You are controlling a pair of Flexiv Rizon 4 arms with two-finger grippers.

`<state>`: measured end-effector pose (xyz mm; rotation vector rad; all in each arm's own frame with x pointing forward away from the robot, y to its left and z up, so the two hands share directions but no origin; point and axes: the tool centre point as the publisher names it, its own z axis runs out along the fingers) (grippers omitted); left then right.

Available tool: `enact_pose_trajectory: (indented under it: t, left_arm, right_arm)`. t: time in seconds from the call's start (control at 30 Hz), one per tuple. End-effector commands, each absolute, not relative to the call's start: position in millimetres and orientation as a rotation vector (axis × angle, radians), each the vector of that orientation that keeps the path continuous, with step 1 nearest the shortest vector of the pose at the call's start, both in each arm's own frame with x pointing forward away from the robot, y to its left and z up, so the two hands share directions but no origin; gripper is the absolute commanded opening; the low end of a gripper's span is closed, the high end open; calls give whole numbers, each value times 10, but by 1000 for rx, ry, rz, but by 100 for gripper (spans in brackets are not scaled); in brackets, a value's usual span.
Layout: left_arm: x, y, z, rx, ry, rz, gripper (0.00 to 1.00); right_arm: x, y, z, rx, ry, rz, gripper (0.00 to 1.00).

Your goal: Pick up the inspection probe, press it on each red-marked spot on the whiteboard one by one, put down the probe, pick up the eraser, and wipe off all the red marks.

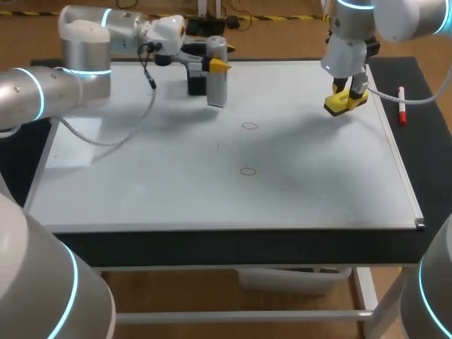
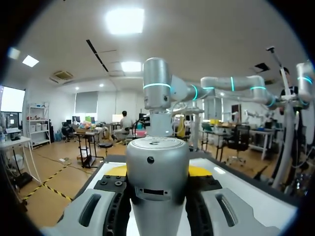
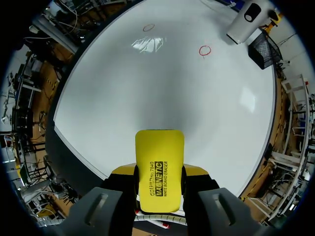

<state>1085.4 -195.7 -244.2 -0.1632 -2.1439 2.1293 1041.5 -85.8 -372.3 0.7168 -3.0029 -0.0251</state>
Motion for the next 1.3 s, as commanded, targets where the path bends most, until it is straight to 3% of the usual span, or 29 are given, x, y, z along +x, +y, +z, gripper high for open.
enact_pose_trajectory:
  t: [0.03, 0.77, 1.3]
  left_arm:
    - [10789, -1639, -2365, -35, -2224, 2186, 0]
    - [11059, -299, -2423, 296, -2336, 2332, 0]
    - [11041, 145, -2450, 462, -2397, 2347, 0]
  right_arm:
    - [10428, -860, -3718, 718, -2999, -21, 0]
    - [10428, -860, -3718, 718, -2999, -21, 0]
    - [10428, -860, -3718, 718, -2999, -21, 0]
